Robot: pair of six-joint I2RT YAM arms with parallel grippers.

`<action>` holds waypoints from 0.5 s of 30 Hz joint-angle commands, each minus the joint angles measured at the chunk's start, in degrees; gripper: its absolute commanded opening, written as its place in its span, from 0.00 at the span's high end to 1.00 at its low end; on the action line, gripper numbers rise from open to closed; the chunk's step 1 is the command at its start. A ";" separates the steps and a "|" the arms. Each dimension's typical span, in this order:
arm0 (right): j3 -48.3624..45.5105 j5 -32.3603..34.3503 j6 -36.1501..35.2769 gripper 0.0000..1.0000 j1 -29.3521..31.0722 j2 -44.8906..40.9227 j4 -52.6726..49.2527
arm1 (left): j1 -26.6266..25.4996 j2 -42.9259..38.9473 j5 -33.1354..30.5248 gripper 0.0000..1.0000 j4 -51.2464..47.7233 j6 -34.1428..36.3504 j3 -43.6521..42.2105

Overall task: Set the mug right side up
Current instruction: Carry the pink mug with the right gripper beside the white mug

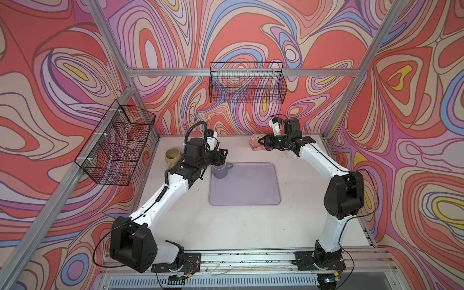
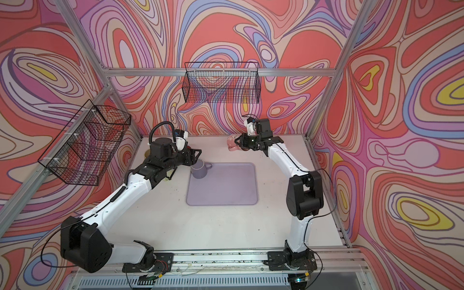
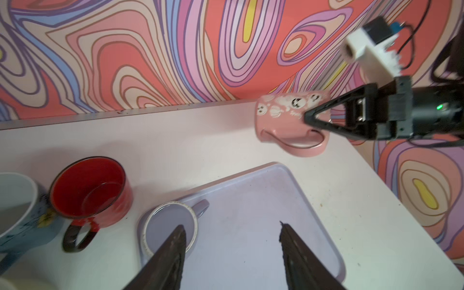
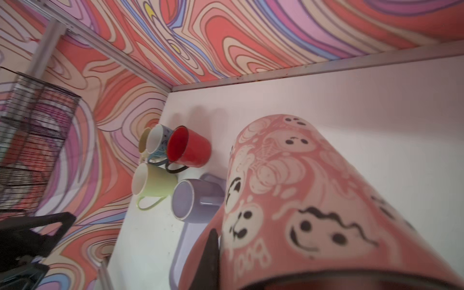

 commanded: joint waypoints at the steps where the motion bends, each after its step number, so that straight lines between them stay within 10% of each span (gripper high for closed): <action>1: 4.67 12.19 -11.21 1.00 -0.02 -2.09 -16.91 | -0.32 -2.22 -5.45 0.38 -11.42 5.99 2.09; 15: 10.44 31.22 -17.34 1.00 -0.52 -2.65 -39.18 | -0.33 -6.77 -3.16 0.38 -14.33 12.69 -4.02</action>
